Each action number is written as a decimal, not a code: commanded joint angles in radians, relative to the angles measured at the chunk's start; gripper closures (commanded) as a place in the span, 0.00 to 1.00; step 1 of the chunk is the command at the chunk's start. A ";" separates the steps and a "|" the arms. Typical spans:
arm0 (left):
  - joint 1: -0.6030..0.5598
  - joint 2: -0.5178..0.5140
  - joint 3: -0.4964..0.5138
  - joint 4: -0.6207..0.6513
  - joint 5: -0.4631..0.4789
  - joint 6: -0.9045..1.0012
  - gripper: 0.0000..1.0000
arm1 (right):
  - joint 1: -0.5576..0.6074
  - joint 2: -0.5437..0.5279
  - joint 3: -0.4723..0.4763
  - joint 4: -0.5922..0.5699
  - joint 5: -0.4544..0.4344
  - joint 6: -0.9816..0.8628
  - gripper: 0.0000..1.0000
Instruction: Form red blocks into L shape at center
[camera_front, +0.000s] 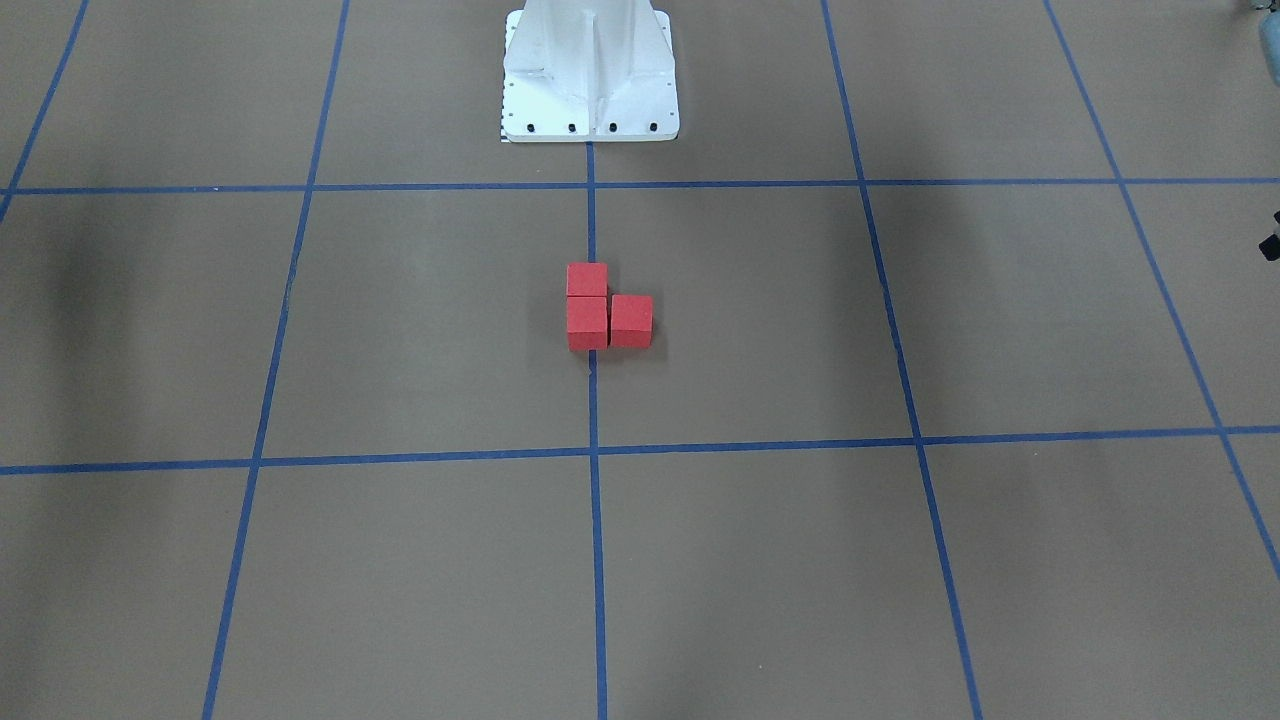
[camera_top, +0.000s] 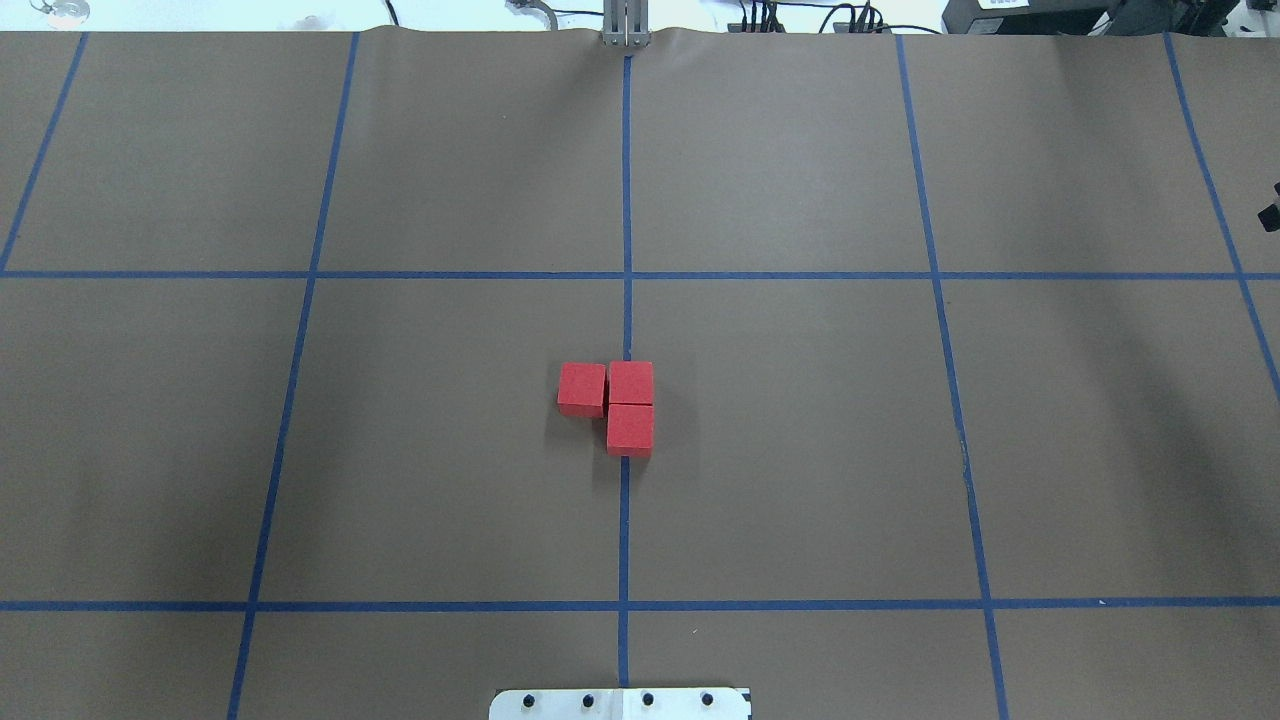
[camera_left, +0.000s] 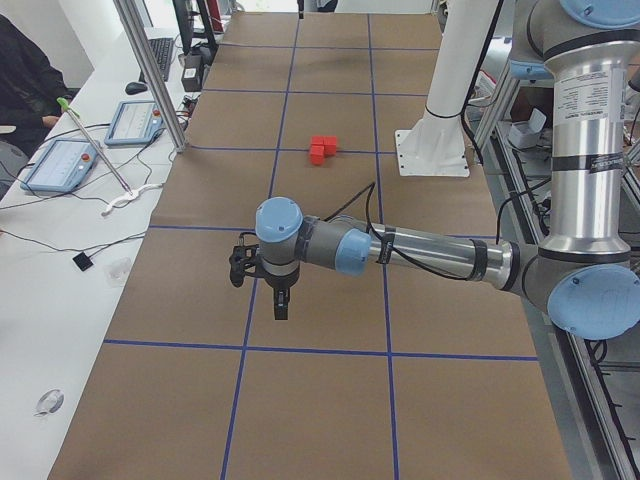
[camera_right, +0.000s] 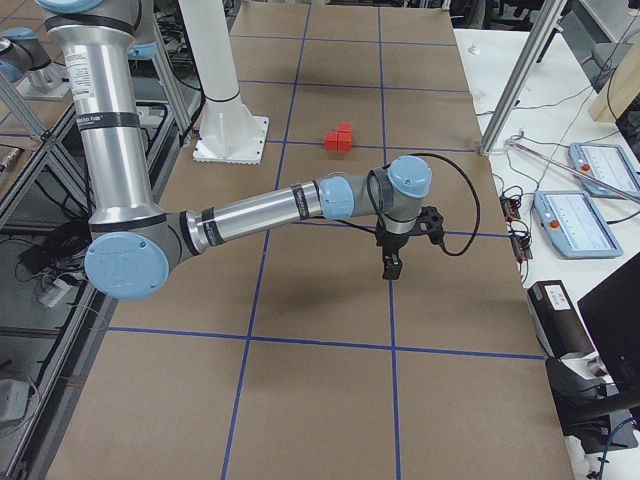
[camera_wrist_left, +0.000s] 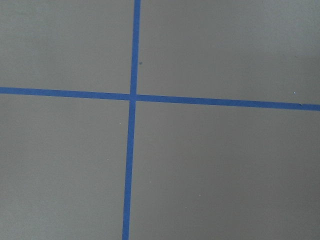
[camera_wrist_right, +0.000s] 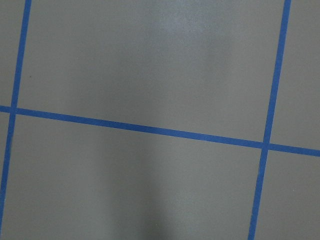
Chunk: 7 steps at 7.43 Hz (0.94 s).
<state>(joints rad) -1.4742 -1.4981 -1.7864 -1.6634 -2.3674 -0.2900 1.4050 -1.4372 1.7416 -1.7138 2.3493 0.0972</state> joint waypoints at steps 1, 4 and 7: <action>-0.003 0.001 -0.014 -0.002 -0.001 0.000 0.00 | 0.000 0.000 -0.014 -0.001 -0.001 0.009 0.01; -0.002 -0.004 -0.007 -0.007 0.002 0.000 0.00 | 0.000 0.003 -0.021 -0.001 0.002 0.015 0.01; -0.002 -0.011 0.005 -0.007 0.007 0.003 0.00 | 0.000 0.014 -0.022 -0.001 0.001 0.018 0.01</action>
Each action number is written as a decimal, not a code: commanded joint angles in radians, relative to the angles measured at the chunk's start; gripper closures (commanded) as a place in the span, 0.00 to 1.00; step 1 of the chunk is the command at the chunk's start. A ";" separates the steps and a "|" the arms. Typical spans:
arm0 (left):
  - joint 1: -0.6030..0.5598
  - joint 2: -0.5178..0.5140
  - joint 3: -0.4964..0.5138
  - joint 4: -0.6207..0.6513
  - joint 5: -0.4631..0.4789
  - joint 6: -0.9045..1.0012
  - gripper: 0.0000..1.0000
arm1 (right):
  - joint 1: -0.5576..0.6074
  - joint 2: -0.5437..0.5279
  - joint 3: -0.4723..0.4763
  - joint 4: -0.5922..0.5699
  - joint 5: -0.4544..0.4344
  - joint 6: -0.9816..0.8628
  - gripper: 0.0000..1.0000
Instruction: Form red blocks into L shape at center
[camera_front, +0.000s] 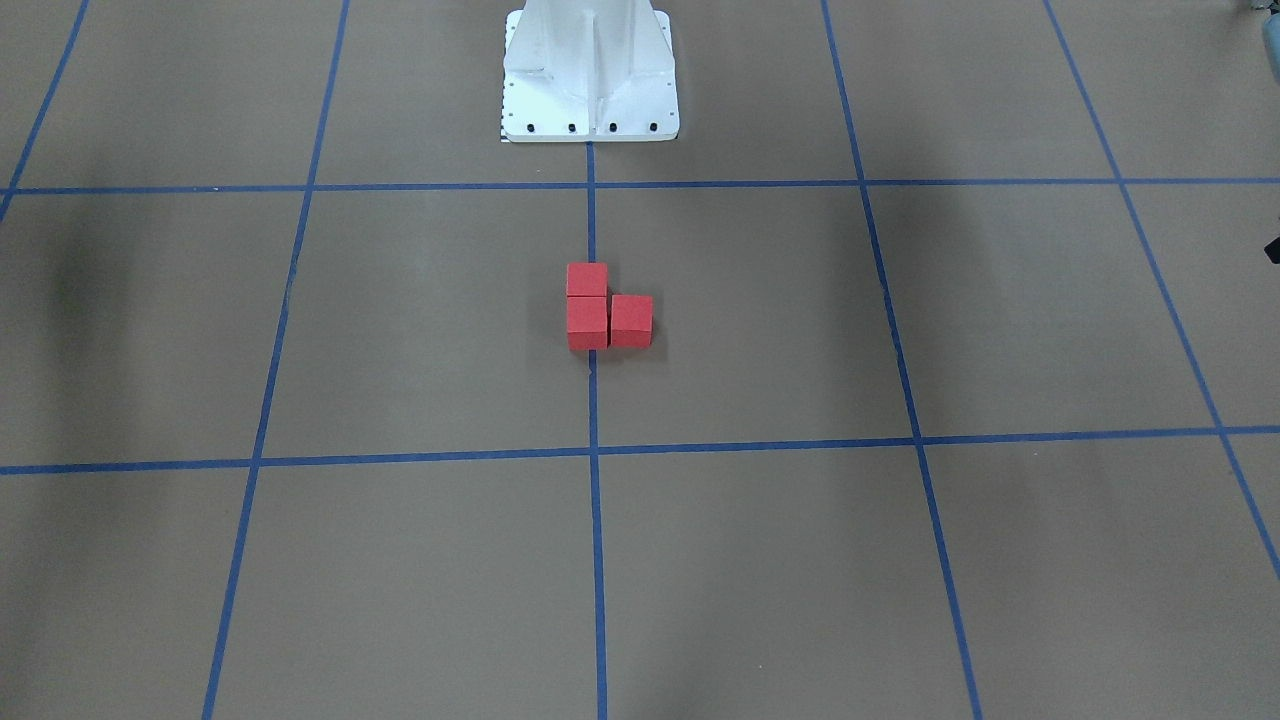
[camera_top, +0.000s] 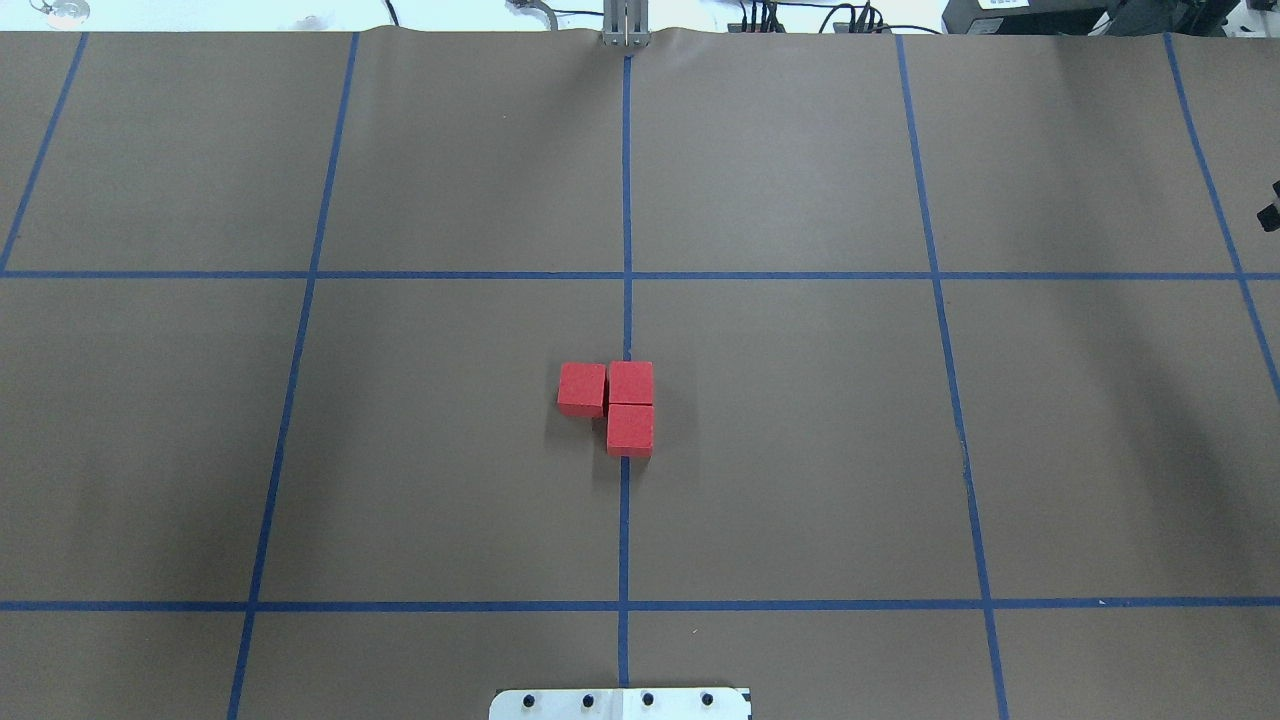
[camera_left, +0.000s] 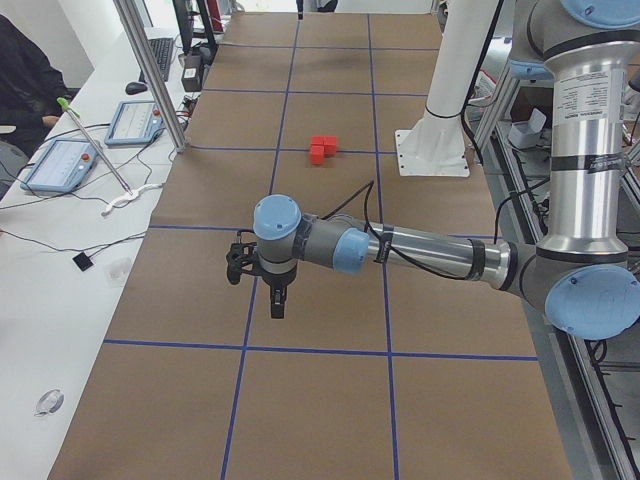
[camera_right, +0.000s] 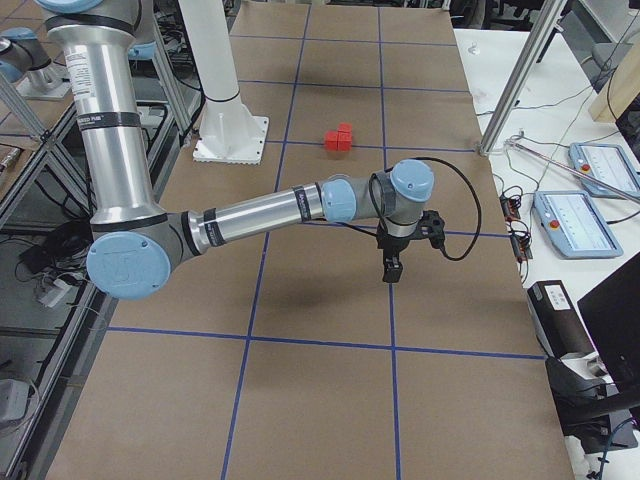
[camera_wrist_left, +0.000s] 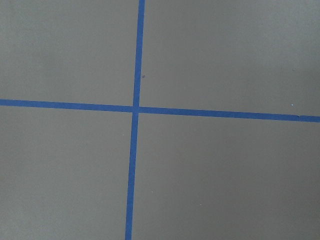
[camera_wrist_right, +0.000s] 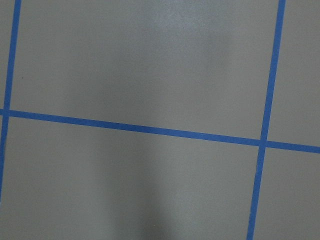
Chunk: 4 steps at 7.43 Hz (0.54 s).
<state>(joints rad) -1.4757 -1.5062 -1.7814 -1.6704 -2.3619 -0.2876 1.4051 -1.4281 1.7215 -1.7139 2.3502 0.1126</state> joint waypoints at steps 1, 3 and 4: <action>0.000 -0.005 0.000 0.000 0.001 -0.001 0.00 | 0.000 0.006 0.003 -0.001 0.003 0.002 0.01; 0.000 -0.006 -0.001 0.000 0.001 -0.001 0.00 | 0.002 0.006 0.021 -0.001 0.001 0.001 0.01; 0.000 -0.006 -0.007 0.000 0.003 0.001 0.00 | 0.002 0.006 0.042 -0.001 0.003 -0.001 0.01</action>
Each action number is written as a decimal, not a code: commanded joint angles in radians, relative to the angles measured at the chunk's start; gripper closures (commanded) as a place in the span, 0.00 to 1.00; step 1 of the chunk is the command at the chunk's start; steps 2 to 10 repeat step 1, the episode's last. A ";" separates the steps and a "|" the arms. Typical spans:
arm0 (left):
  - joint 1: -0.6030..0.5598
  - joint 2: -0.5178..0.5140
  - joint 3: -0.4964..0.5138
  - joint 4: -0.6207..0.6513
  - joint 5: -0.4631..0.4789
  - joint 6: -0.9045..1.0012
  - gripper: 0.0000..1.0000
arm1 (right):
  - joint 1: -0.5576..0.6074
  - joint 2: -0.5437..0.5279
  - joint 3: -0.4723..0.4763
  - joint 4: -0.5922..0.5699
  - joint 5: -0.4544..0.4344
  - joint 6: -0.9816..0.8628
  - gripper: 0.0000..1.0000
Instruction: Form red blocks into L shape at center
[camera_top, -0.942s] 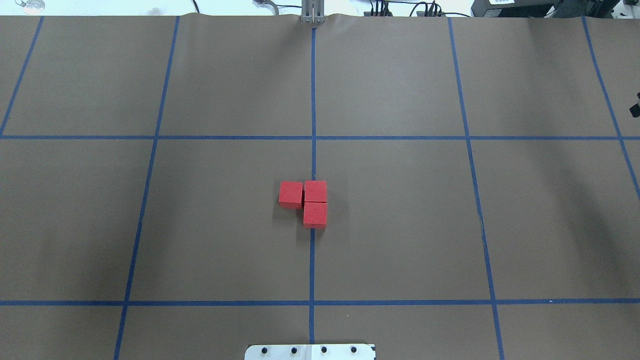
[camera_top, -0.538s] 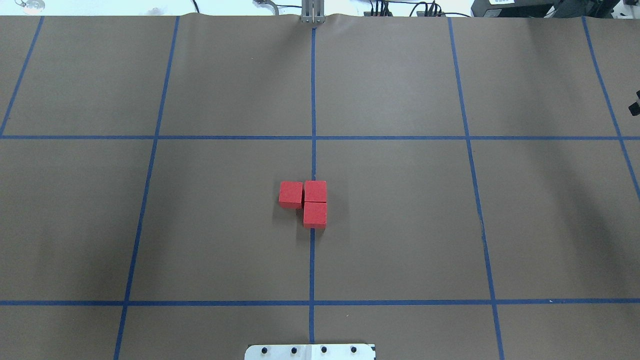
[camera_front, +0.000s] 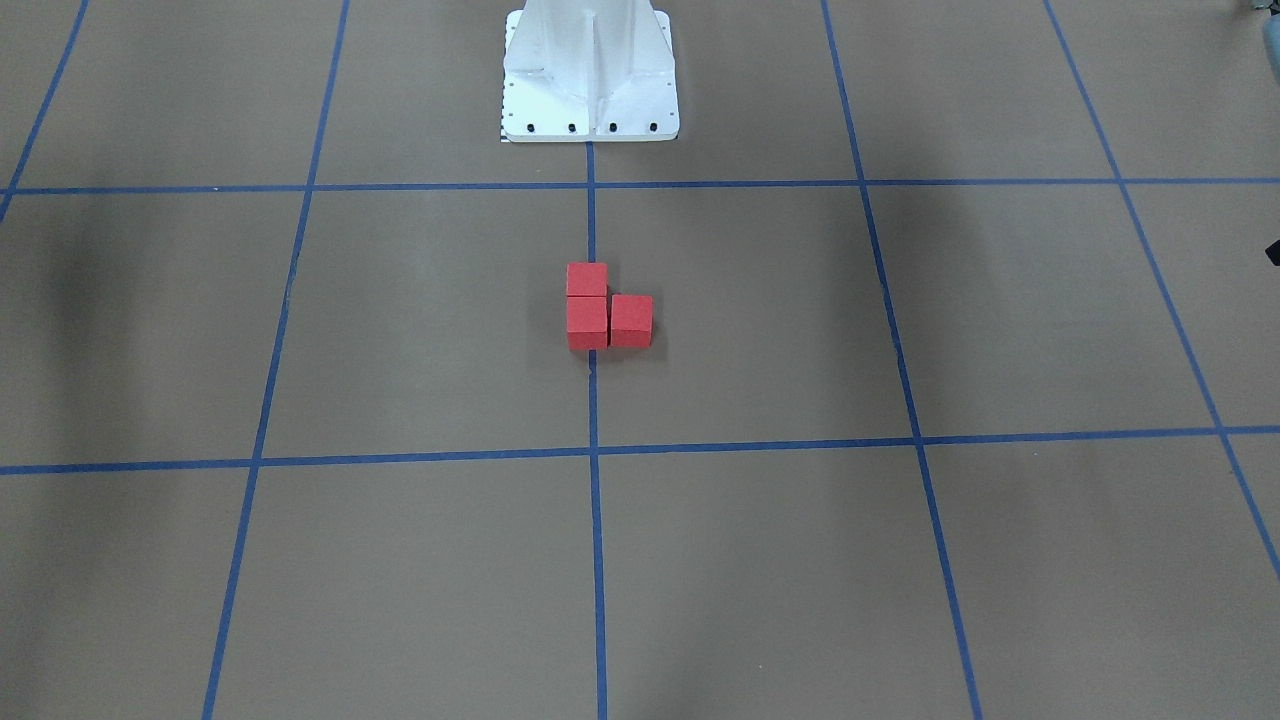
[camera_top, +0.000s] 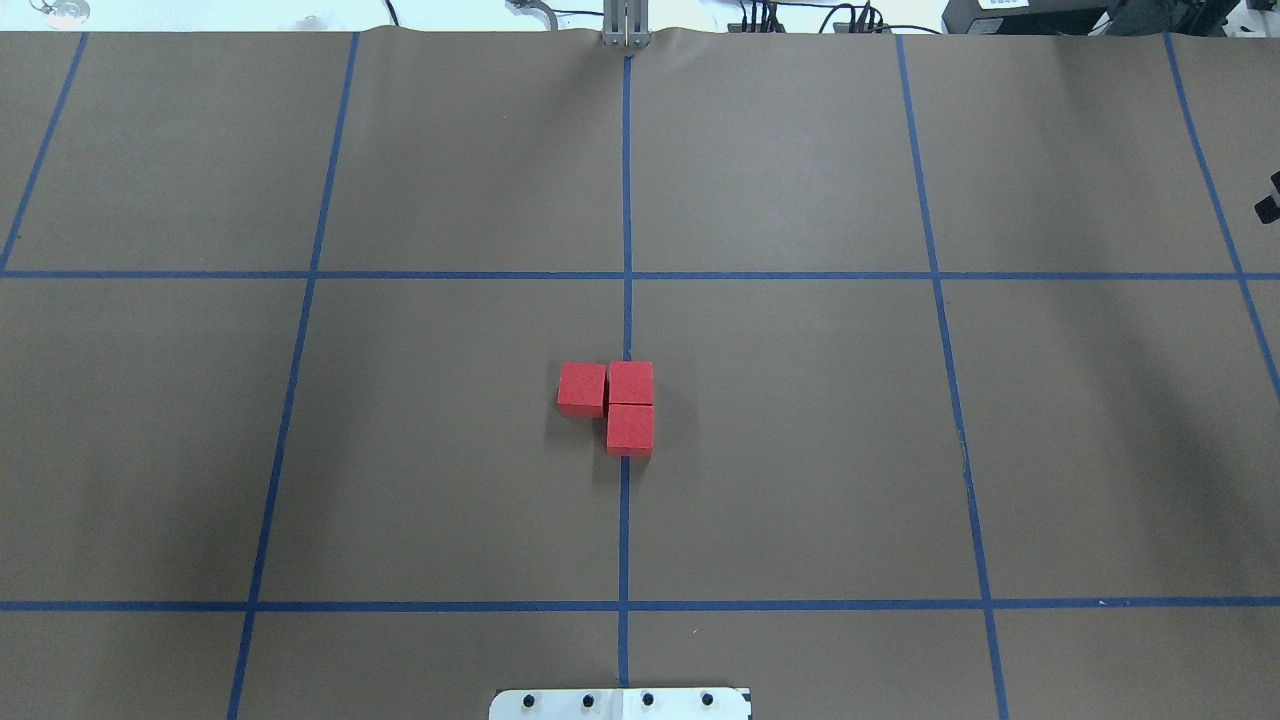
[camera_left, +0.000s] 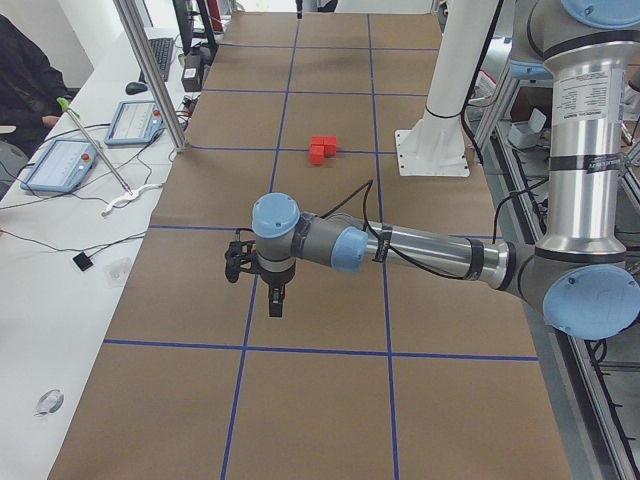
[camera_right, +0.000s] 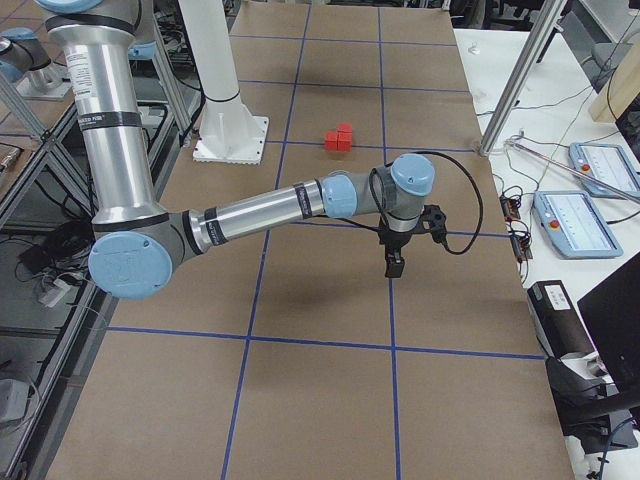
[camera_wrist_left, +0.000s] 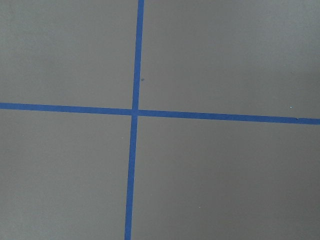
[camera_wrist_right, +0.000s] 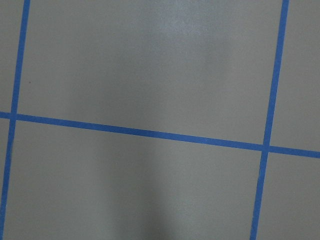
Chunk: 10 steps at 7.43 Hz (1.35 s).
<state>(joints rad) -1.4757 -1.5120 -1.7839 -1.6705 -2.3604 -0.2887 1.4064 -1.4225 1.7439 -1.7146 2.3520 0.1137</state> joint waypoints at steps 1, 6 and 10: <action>0.000 0.000 -0.009 0.000 0.001 0.002 0.00 | 0.000 0.001 0.035 0.001 0.000 -0.002 0.01; 0.000 0.000 -0.009 0.000 0.001 0.002 0.00 | 0.000 0.001 0.035 0.001 0.000 -0.002 0.01; 0.000 0.000 -0.009 0.000 0.001 0.002 0.00 | 0.000 0.001 0.035 0.001 0.000 -0.002 0.01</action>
